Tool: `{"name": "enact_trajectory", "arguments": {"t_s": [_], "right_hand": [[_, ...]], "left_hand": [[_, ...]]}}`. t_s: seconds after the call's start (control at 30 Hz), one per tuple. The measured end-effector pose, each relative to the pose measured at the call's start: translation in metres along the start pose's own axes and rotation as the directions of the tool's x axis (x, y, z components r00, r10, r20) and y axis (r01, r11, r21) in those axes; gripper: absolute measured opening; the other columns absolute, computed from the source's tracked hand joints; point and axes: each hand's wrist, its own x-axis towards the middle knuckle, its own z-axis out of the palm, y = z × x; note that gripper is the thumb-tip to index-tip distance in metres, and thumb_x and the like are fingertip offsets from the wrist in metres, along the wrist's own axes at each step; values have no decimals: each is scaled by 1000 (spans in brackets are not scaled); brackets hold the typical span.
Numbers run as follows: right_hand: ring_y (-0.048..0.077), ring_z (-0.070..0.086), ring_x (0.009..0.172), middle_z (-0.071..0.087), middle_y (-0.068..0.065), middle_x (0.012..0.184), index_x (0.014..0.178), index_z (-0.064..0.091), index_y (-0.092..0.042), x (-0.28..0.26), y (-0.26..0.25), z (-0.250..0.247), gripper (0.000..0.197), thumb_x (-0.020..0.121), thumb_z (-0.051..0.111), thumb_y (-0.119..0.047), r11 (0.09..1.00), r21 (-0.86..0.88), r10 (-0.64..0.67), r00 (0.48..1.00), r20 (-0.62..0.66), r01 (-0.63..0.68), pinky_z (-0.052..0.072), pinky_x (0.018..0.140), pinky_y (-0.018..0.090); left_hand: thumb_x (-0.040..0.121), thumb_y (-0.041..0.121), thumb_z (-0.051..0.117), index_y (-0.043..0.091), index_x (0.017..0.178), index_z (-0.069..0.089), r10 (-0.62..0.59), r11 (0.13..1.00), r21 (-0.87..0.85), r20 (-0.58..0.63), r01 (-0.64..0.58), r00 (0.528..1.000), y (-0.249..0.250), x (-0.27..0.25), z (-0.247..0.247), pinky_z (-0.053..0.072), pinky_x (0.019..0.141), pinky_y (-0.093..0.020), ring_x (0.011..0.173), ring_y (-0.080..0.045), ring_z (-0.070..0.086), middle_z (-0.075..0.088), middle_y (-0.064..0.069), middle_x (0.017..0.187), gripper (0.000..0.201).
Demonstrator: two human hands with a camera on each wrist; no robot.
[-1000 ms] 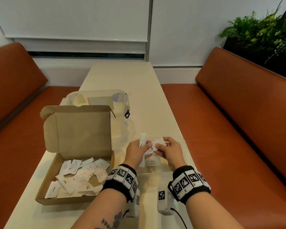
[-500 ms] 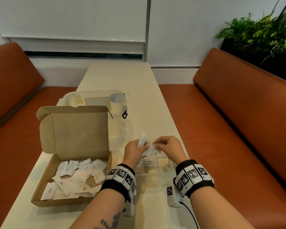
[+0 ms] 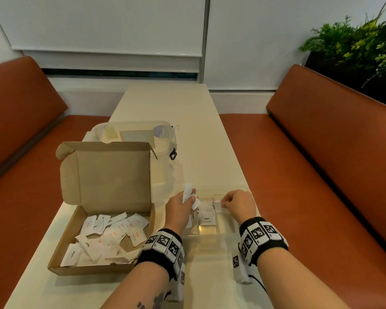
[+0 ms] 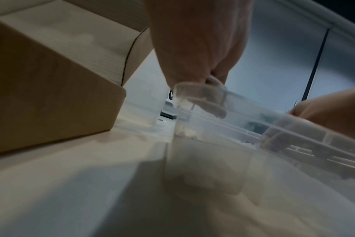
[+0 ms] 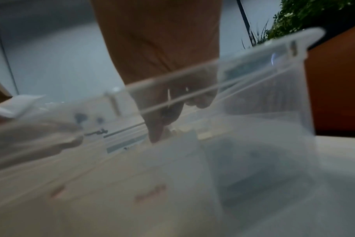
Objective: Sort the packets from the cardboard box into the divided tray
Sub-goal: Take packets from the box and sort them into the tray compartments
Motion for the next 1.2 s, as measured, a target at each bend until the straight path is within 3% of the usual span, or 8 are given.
{"name": "enact_trajectory", "arguments": {"t_s": [0.1,0.27,0.5,0.83,0.93,1.03,1.1,1.2], "right_hand": [[16,62,83,71,0,85,72,70,-21,3,1,1,14,81,66,-11,1000,-20,-13,1000,15,14,50,69,25],[19,45,106,61,0,95,83,69,-19,5,3,1,10,88,62,-16,969,-216,-121,993,-1,117,45,78,27],[20,41,99,49,-2,91,91,57,-14,5,6,11,11,82,58,-9,951,-251,-195,980,-26,182,44,69,28],[19,46,101,51,1,101,92,65,-14,4,12,17,8,85,62,-17,967,-217,-144,989,-32,133,50,78,30],[15,46,95,50,-4,93,90,64,-16,1,4,13,12,84,65,-27,981,-124,-164,983,-88,152,41,73,24],[14,56,80,61,-4,81,83,65,-15,-8,-14,10,17,87,64,-33,966,158,-192,977,-92,204,42,67,22],[12,61,68,66,-4,74,81,66,-17,-15,-27,9,13,86,67,-29,907,385,-186,983,3,170,44,58,15],[9,60,57,66,-5,70,87,64,-18,-19,-38,6,9,82,71,-18,849,520,-167,982,84,100,41,46,8]], "left_hand": [[92,11,58,12,116,67,2,1000,2,9,-2,1000,-1,1,0,50,97,-46,105,-22,63,68,-2,107,25],[93,12,58,12,118,66,13,1000,23,17,-13,1000,-1,1,0,49,98,-45,105,-22,62,68,-3,107,26],[93,10,56,12,119,65,26,999,33,41,-28,999,2,0,-1,48,99,-44,107,-21,62,67,-1,107,28],[93,3,48,33,104,61,66,997,32,89,-69,994,3,-2,-5,52,94,-42,108,-21,60,65,-5,114,34],[94,2,45,33,113,56,65,998,-6,99,-64,993,3,-1,-5,53,90,-37,107,-20,61,65,-7,115,38],[96,4,44,27,127,49,58,997,-63,118,-51,991,2,0,-4,55,75,-25,102,-18,64,67,-5,112,39],[96,5,45,27,129,48,71,996,-53,122,-65,990,2,0,-3,54,82,-26,108,-20,61,62,-4,120,40],[96,5,46,25,131,49,97,995,-40,113,-92,989,4,0,-1,47,97,-31,116,-18,54,55,-4,129,40]]}}
